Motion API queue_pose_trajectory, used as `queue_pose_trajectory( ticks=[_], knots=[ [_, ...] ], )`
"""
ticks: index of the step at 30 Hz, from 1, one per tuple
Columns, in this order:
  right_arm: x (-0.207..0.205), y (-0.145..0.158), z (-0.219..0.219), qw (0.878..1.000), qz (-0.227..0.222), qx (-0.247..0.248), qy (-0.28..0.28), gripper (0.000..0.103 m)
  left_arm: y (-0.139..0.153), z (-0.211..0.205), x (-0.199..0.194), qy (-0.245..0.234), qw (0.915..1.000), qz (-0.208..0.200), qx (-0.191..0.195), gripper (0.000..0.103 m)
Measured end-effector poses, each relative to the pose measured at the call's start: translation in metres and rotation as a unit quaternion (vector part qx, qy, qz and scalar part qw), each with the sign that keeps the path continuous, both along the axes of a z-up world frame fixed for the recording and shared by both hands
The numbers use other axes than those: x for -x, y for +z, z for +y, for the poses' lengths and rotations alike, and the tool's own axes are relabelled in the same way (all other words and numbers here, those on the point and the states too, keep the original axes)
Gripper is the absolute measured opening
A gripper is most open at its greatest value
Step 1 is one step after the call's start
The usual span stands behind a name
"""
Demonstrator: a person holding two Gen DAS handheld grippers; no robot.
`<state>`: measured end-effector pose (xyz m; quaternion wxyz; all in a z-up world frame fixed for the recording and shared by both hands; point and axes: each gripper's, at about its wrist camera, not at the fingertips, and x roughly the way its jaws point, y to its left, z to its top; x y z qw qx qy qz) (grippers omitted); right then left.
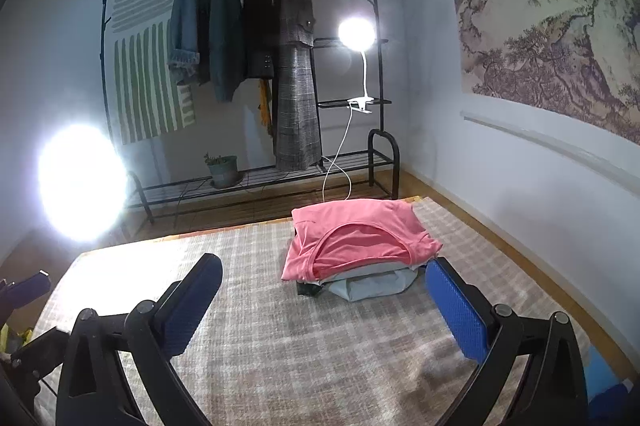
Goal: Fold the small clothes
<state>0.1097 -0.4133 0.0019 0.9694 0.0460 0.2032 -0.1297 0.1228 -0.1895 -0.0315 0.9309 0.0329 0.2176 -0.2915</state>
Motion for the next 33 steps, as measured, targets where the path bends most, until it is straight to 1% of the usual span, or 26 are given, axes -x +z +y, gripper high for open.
queue_pose_trajectory(
  ticks=[5, 8, 17, 33],
  knots=[
    [0.000, -0.004, -0.007, 1.000, 0.003, -0.018, -0.007, 0.103, 0.001, 0.001, 0.002, 0.010, 0.9999, -0.009, -0.003, 0.102],
    [0.000, -0.005, -0.010, 1.000, 0.001, -0.022, -0.009, 0.103, -0.001, -0.001, 0.002, 0.015, 0.9999, -0.004, -0.006, 0.103],
    [-0.002, -0.009, -0.012, 1.000, 0.008, -0.026, -0.013, 0.103, -0.003, -0.005, 0.004, 0.018, 0.9996, -0.007, -0.019, 0.103],
    [-0.001, -0.010, -0.012, 0.999, 0.009, -0.032, -0.015, 0.103, -0.003, -0.003, 0.005, 0.024, 0.9995, -0.005, -0.018, 0.103]
  ],
)
